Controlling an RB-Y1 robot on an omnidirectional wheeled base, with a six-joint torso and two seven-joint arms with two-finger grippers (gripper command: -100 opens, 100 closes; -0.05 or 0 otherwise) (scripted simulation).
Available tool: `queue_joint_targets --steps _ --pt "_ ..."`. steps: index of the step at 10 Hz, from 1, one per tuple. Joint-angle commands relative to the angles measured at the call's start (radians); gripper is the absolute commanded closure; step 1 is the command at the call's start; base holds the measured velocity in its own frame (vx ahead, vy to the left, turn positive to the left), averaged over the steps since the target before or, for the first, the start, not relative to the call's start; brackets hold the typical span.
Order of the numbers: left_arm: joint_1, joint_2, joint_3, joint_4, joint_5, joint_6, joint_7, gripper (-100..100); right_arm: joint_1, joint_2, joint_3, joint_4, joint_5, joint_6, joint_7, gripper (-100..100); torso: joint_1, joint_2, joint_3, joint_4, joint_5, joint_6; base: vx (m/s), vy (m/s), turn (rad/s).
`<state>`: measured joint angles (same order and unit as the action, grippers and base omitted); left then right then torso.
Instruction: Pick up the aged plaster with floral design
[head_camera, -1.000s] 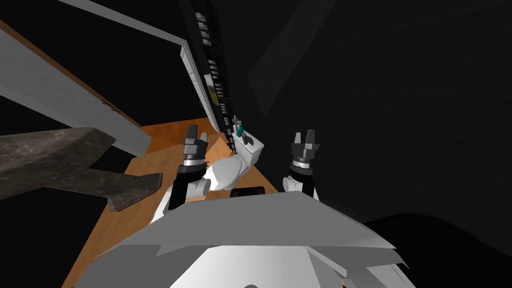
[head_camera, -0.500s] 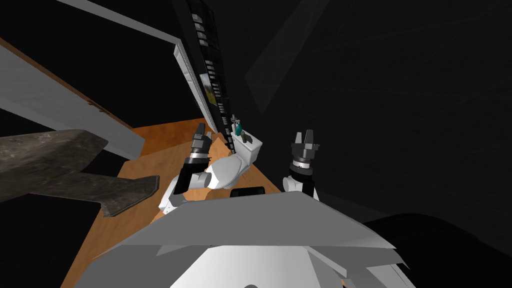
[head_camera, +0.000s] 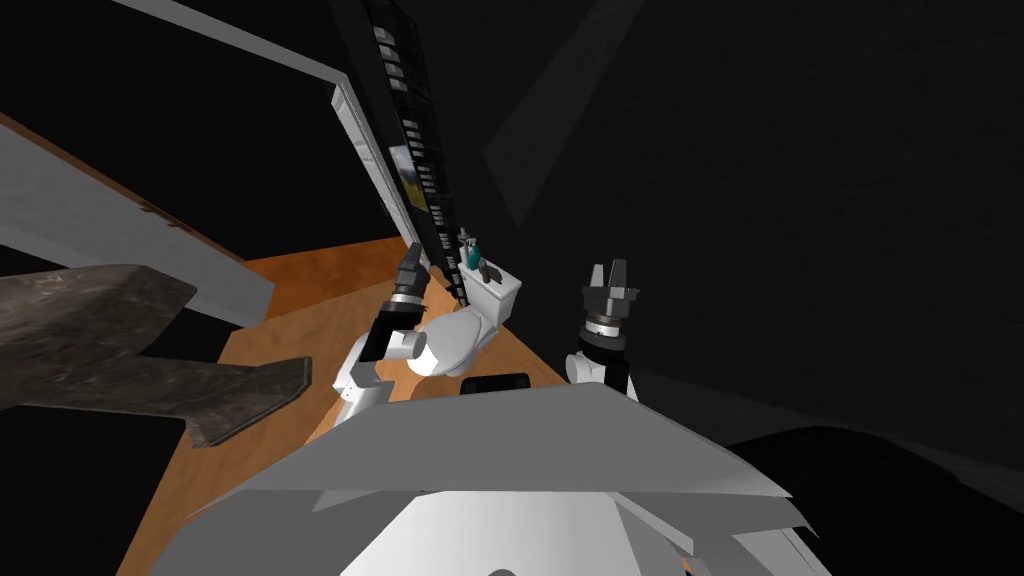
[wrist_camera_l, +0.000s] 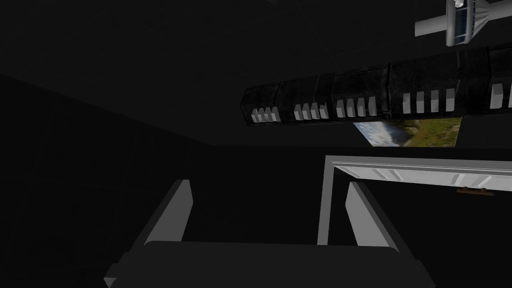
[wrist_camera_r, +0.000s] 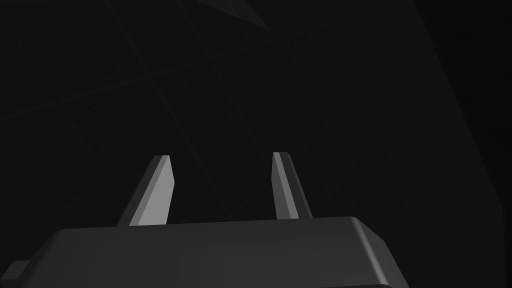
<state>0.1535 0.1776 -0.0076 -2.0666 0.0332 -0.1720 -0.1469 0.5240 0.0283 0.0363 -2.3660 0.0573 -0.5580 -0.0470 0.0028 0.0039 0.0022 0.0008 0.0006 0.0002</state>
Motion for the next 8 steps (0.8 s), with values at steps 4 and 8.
queue_joint_targets --steps 4,8 --pt "-0.141 0.033 0.019 0.112 0.046 0.118 -0.008 -100 0.000 0.000 0.000 0.000 0.000 0.000 0.000 0 -0.001 -0.001 0.000 0.000 0.000 0.000 -0.064 0.033 -0.096" --pt "-0.259 0.056 0.035 0.210 0.081 0.213 -0.015 -100 0.000 0.000 0.000 0.000 0.000 0.000 0.000 0 -0.001 -0.001 -0.001 0.000 0.000 -0.001 -0.058 0.028 -0.101"
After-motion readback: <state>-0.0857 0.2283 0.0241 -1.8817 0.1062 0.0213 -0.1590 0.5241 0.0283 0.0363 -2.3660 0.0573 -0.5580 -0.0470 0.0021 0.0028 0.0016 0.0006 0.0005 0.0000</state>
